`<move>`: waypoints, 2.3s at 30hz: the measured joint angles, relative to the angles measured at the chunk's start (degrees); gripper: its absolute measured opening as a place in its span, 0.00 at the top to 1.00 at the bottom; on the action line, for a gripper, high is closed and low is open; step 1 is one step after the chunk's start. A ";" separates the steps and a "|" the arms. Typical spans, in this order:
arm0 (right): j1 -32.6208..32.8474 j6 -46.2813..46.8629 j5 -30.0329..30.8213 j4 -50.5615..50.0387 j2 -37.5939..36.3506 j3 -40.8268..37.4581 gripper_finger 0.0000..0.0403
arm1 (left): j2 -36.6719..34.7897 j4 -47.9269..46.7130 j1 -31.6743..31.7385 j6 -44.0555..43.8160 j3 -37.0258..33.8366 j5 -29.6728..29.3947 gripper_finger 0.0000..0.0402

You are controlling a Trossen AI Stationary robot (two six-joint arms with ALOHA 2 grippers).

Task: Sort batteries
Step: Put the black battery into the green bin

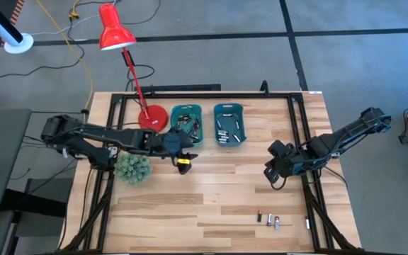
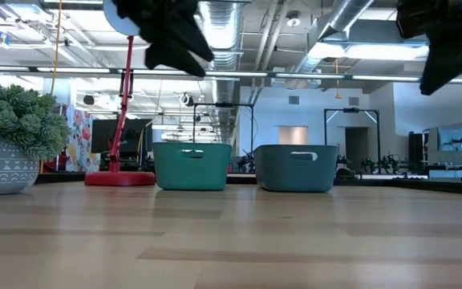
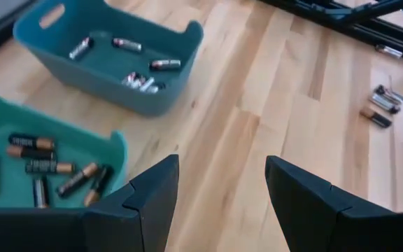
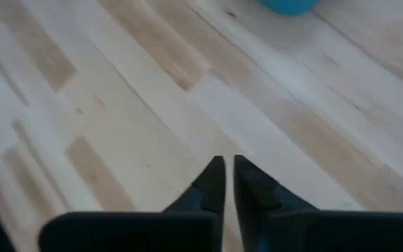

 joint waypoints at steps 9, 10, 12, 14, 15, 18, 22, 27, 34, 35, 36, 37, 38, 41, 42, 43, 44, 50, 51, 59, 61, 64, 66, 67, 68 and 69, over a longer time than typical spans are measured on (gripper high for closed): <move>2.23 0.39 -0.07 5.69 1.76 0.00 0.58 | -5.35 -0.59 -4.54 -3.85 -6.66 -0.04 0.48; 2.52 -0.10 -0.07 5.82 2.35 0.00 0.54 | -5.65 -0.62 -4.96 -4.03 -7.00 -0.04 0.48; 3.26 -0.41 -0.07 5.80 3.82 0.00 0.45 | -6.21 -0.58 -5.68 -4.36 -7.79 -0.04 0.48; 3.90 0.20 -0.38 6.37 5.41 0.00 0.38 | -6.25 -0.42 -6.12 -4.67 -8.39 -0.04 0.48; 4.12 0.95 -1.20 7.06 6.15 0.00 0.35 | -6.21 -0.53 -6.30 -4.77 -8.67 -0.04 0.48; 4.25 8.19 -4.06 8.79 8.37 0.00 0.31 | -6.21 -0.27 -6.67 -4.81 -9.35 -0.04 0.48; 4.70 22.03 -5.96 9.65 11.33 0.00 0.30 | -6.16 -0.27 -6.67 -4.43 -9.64 -0.04 0.48; 7.00 34.57 -6.64 12.30 15.07 0.00 0.30 | -6.16 -0.26 -6.67 -3.65 -9.64 -0.07 0.48; 11.09 45.73 -7.54 14.28 19.80 0.00 0.30 | -6.16 -0.24 -6.67 -2.75 -9.64 0.60 0.48; 11.73 47.06 -7.56 14.40 20.36 0.00 0.30 | -6.16 -0.24 -6.67 -2.63 -9.64 0.98 0.48; 12.46 49.07 -7.55 14.72 20.87 0.00 0.30 | -6.16 -0.26 -6.67 -2.62 -9.64 1.28 0.48; 13.33 51.40 -7.54 15.02 21.54 0.03 0.30 | -6.16 -0.28 -6.73 -2.62 -9.64 1.35 0.48; 14.19 53.76 -7.54 15.01 22.29 0.15 0.30 | -6.16 -0.28 -6.85 -2.62 -9.64 1.36 0.48; 16.83 59.27 -7.57 14.39 25.23 1.83 0.30 | -6.16 -0.31 -7.23 -2.64 -9.64 1.43 0.48; 17.56 60.07 -7.59 14.31 26.27 2.75 0.30 | -6.16 -0.31 -7.45 -2.74 -9.64 1.45 0.48; 18.07 60.20 -7.77 14.27 27.40 3.82 0.30 | -6.16 -0.31 -7.69 -2.89 -9.64 1.44 0.48; 18.19 60.25 -8.36 14.22 28.67 5.18 0.30 | -6.16 -0.31 -8.00 -2.91 -9.64 1.46 0.48; 17.84 60.38 -9.57 9.08 36.95 14.18 0.30 | -6.16 -0.31 -9.78 -3.28 -9.64 1.49 0.48; 17.80 60.52 -10.09 8.30 38.34 15.28 0.30 | -6.16 -0.32 -9.98 -3.18 -9.64 1.49 0.48; 17.47 61.46 -13.42 7.83 48.75 21.49 0.30 | -6.16 -0.29 -10.08 -3.10 -9.62 1.44 0.48; 17.47 61.46 -13.62 7.42 50.74 22.62 0.30 | -6.16 -0.28 -10.10 -3.10 -9.62 1.46 0.48; 17.45 61.46 -13.87 7.30 52.74 23.73 0.30 | -6.16 -0.28 -10.09 -3.08 -9.62 1.45 0.48; 17.17 61.42 -15.02 7.30 53.78 23.98 0.30 | -6.16 -0.28 -10.08 -3.08 -9.61 1.46 0.48; 17.12 61.43 -15.31 7.35 54.12 24.07 0.30 | -6.16 -0.27 -10.08 -3.08 -9.60 1.44 0.48; 17.10 61.43 -15.49 7.39 54.23 24.09 0.31 | -6.16 -0.28 -10.08 -3.10 -9.60 1.46 0.48; 17.10 61.41 -15.61 7.38 54.52 24.13 0.31 | -6.16 -0.28 -10.08 -3.12 -9.62 1.45 0.48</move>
